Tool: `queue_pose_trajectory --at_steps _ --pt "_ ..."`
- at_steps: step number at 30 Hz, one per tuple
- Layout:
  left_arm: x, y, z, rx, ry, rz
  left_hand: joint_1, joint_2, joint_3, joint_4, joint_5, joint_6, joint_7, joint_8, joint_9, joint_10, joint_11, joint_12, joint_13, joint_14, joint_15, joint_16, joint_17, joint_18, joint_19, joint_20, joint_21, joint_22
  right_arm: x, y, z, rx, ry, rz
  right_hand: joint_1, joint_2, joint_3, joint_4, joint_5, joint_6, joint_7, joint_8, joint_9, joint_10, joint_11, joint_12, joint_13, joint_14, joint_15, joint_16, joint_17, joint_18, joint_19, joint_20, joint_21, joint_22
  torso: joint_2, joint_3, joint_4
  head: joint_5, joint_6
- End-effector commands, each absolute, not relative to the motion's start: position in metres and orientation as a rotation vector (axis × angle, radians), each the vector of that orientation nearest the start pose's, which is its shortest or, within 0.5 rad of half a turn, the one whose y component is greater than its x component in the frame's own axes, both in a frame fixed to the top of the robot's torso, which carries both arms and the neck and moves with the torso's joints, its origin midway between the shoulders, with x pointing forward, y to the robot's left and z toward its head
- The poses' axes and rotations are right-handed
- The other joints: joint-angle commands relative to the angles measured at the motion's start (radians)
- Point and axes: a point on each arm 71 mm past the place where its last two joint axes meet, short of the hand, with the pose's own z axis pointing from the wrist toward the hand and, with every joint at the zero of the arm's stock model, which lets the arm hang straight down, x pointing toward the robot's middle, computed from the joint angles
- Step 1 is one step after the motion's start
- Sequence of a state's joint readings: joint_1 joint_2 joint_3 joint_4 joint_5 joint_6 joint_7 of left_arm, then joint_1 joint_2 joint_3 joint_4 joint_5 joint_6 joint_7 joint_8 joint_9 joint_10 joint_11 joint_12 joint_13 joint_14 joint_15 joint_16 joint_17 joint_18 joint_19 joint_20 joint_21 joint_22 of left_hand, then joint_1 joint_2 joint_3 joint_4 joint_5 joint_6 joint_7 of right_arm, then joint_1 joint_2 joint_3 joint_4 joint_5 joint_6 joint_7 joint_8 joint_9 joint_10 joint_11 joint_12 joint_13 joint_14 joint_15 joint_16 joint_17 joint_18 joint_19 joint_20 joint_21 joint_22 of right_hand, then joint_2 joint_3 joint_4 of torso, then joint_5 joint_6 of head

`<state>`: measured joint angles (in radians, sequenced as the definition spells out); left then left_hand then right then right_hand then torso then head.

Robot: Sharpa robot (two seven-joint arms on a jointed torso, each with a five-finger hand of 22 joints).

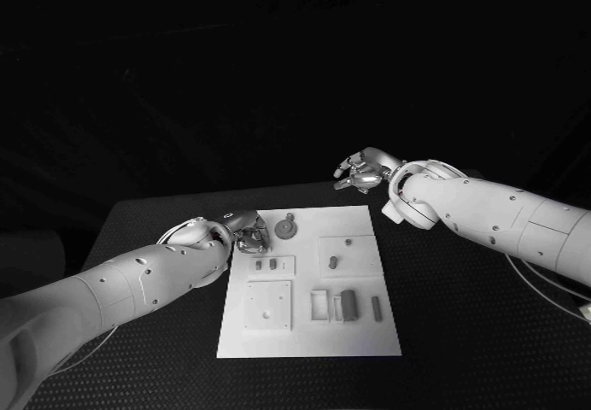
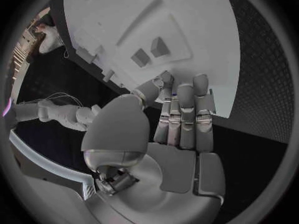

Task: Assemble the parts on the task board

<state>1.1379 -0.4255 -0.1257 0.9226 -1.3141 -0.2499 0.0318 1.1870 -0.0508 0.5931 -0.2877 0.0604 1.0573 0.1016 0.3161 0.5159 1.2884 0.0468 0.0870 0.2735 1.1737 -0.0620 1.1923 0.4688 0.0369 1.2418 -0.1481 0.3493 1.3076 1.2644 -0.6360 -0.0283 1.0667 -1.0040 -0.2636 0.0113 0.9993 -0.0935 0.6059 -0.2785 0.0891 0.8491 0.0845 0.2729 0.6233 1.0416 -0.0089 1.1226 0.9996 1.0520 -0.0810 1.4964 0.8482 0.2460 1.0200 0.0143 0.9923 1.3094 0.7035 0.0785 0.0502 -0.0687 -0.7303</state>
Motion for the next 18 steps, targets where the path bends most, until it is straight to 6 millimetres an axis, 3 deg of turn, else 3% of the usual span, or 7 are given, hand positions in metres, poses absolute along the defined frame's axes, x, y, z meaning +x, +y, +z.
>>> queue_pose_trajectory --at_steps 1,18 --pt "0.5462 0.1438 -0.2788 0.115 1.852 -0.642 0.003 0.011 0.007 -0.001 0.007 0.007 0.004 0.003 0.001 0.013 0.003 0.002 -0.002 0.007 0.000 0.007 -0.001 0.030 0.000 -0.010 0.006 0.025 0.5745 -0.2337 -0.1749 0.293 1.685 0.726 -0.002 0.005 0.003 0.001 0.006 0.091 0.049 -0.005 -0.001 -0.104 0.033 -0.001 -0.002 -0.005 0.001 -0.003 0.000 0.016 -0.004 0.000 -0.005 0.015 0.000 -0.0001 -0.0002 0.000 0.001" --pt "0.5476 0.1475 -0.2781 0.104 1.836 -0.630 0.003 0.012 0.008 -0.001 0.007 0.007 0.004 0.002 0.002 0.015 0.002 0.001 -0.001 0.007 -0.001 0.007 -0.002 0.030 0.001 -0.011 0.007 0.025 0.5746 -0.2347 -0.1749 0.294 1.685 0.724 -0.002 0.006 0.003 0.000 0.006 0.091 0.049 -0.005 -0.002 -0.104 0.033 0.000 -0.002 -0.005 0.001 -0.003 0.000 0.016 -0.004 0.000 -0.005 0.015 0.000 -0.0002 0.0000 -0.003 0.002"
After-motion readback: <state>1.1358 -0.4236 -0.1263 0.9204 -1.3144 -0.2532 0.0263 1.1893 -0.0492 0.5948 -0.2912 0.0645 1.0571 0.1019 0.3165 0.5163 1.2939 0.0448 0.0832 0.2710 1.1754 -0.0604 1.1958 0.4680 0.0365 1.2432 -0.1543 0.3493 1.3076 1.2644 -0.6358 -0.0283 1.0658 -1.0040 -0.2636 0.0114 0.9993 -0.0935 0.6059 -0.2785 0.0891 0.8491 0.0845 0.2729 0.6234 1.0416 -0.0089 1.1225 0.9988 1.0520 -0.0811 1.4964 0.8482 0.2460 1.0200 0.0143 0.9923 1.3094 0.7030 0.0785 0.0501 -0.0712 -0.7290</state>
